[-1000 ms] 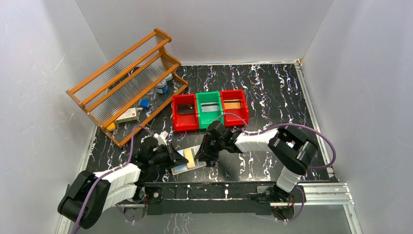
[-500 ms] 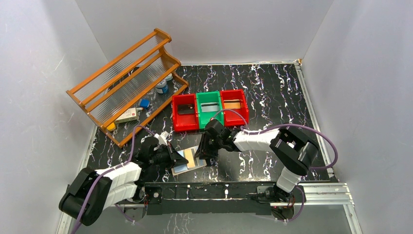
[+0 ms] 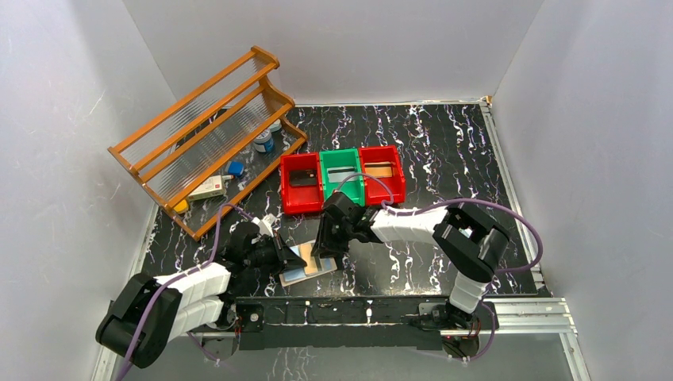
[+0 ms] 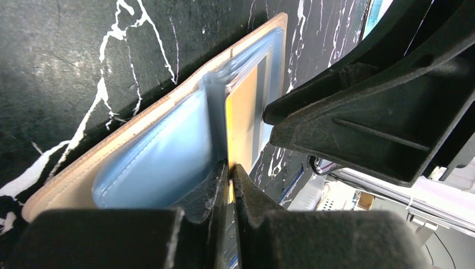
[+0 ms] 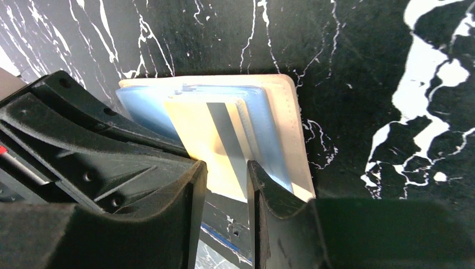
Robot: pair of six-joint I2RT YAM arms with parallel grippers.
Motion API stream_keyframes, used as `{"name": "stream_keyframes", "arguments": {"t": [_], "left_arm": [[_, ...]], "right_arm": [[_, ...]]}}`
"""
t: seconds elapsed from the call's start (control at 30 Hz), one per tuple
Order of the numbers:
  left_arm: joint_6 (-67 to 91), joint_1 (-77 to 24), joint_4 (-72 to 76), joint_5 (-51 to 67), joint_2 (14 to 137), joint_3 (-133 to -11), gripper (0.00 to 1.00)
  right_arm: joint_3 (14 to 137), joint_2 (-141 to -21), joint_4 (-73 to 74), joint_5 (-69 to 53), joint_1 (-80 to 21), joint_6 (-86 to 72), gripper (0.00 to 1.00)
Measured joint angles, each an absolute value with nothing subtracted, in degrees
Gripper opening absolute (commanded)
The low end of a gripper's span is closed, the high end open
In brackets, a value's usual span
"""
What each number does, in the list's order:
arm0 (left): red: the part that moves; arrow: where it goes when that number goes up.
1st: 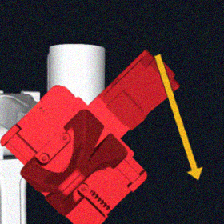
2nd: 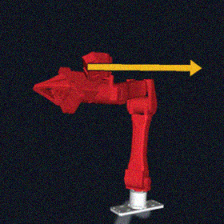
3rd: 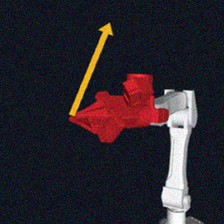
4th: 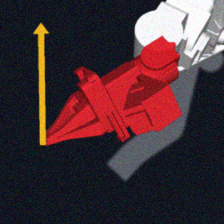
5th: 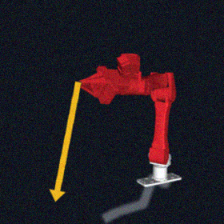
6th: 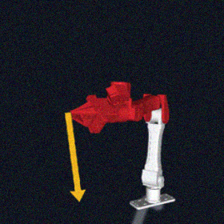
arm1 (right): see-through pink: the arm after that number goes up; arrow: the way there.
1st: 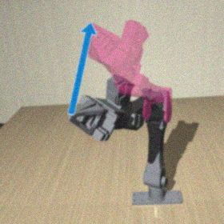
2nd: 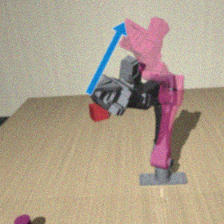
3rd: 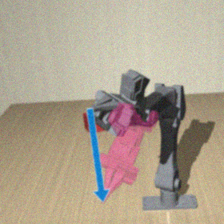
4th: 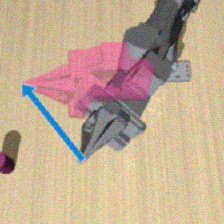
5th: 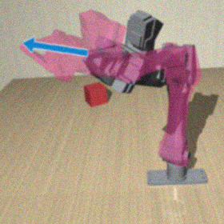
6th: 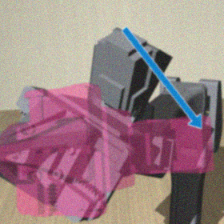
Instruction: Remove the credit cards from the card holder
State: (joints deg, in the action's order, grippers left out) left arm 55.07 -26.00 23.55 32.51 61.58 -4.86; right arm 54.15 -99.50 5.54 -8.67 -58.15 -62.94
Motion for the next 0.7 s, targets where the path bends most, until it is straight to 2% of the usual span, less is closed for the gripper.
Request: {"name": "stream_keyframes", "arguments": {"t": [0.2,0.7], "left_arm": [[55.05,-26.04,22.90,32.60,60.86,-4.89,0.14],[56.23,-26.04,21.63,32.75,57.47,-4.86,0.10]], "right_arm": [[54.61,-99.50,7.57,-7.40,-58.15,-63.79,0.41],[54.68,-100.25,7.09,-8.60,-58.06,-64.58,0.40]]}}
